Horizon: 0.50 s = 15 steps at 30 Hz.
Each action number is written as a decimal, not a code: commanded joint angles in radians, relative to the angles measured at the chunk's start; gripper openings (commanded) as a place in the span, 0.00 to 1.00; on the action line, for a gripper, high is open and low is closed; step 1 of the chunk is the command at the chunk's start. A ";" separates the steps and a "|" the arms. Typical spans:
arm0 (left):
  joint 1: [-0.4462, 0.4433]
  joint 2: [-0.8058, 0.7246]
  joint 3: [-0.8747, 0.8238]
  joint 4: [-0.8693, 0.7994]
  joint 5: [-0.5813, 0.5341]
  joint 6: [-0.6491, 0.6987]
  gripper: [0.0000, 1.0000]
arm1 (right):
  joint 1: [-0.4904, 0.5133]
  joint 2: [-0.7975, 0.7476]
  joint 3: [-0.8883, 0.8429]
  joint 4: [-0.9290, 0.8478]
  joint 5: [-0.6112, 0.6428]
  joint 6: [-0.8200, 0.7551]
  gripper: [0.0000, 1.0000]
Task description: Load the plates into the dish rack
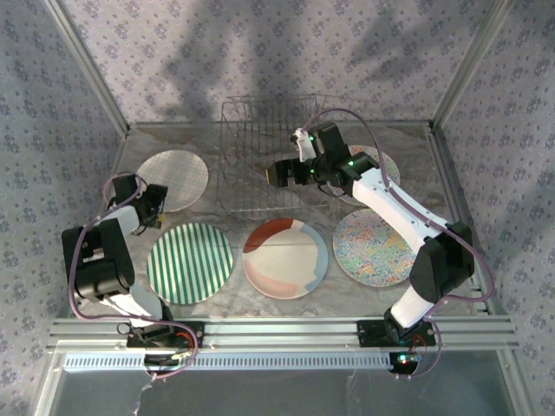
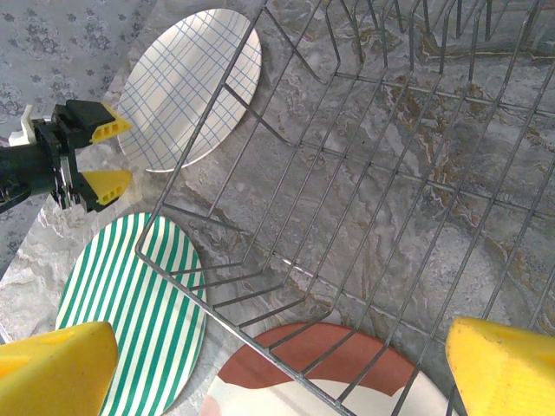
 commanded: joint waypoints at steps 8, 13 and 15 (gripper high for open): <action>-0.014 0.053 0.029 0.060 -0.013 -0.036 0.74 | -0.010 0.004 -0.001 -0.008 -0.011 -0.009 1.00; -0.015 0.075 0.040 0.091 -0.016 -0.047 0.71 | -0.014 0.008 -0.001 -0.008 -0.011 -0.010 1.00; -0.017 0.085 0.039 0.112 -0.018 -0.061 0.70 | -0.016 0.010 -0.001 -0.008 -0.013 -0.009 1.00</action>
